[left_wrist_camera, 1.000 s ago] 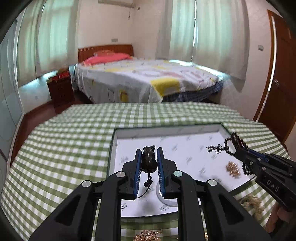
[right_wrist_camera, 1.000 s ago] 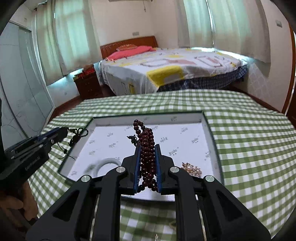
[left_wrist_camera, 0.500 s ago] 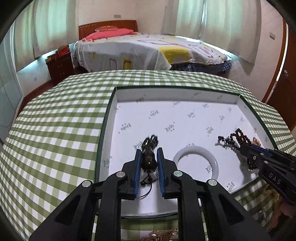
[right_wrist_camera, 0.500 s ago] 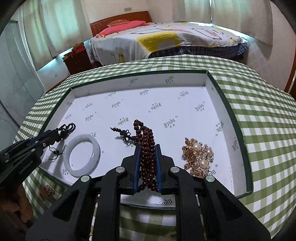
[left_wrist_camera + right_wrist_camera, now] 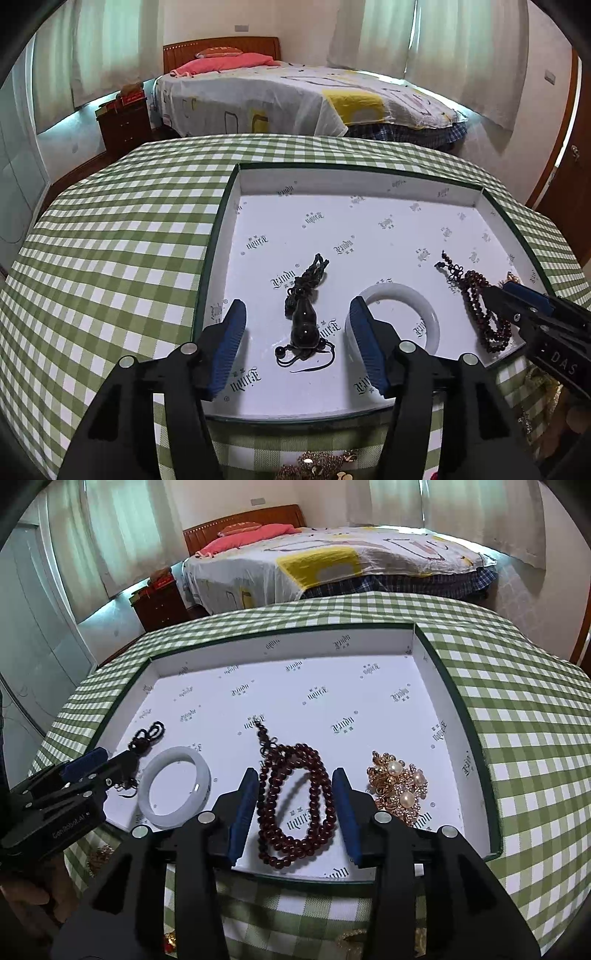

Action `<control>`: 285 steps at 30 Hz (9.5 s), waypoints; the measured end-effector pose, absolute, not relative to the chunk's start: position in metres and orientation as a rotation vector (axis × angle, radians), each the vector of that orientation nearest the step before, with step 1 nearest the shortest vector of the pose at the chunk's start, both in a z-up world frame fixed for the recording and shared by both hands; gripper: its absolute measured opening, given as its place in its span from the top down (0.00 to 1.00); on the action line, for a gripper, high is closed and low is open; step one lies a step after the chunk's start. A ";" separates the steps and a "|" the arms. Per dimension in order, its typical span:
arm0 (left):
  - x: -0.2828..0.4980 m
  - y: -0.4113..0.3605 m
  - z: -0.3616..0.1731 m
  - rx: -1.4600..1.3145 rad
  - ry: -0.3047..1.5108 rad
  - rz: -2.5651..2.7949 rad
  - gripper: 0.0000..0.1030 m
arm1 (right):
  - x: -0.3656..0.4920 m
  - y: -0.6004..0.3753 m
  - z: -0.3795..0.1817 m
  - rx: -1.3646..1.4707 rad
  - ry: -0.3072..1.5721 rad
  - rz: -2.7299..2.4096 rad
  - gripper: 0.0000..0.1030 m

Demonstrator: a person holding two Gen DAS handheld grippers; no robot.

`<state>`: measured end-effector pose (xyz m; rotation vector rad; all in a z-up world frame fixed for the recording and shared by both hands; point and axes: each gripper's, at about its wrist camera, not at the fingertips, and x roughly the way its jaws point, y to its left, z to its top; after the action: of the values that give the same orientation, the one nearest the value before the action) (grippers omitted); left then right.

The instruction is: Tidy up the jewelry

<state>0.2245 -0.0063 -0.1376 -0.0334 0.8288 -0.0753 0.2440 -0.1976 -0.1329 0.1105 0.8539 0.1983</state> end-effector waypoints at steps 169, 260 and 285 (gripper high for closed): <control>0.183 -0.031 -0.030 -0.030 0.565 -0.249 0.88 | 0.186 -0.219 -0.032 0.069 0.580 0.237 0.90; 0.103 0.002 -0.137 -0.071 0.812 -0.067 0.48 | 0.123 -0.208 -0.145 0.060 0.870 0.216 0.72; 0.113 -0.023 -0.142 -0.024 0.835 -0.147 0.48 | 0.120 -0.209 -0.154 0.020 0.882 0.204 0.87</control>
<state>0.1133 -0.0225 -0.1422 -0.0241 0.8350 -0.1469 0.1196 -0.2091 -0.1536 0.0202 0.8825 0.2041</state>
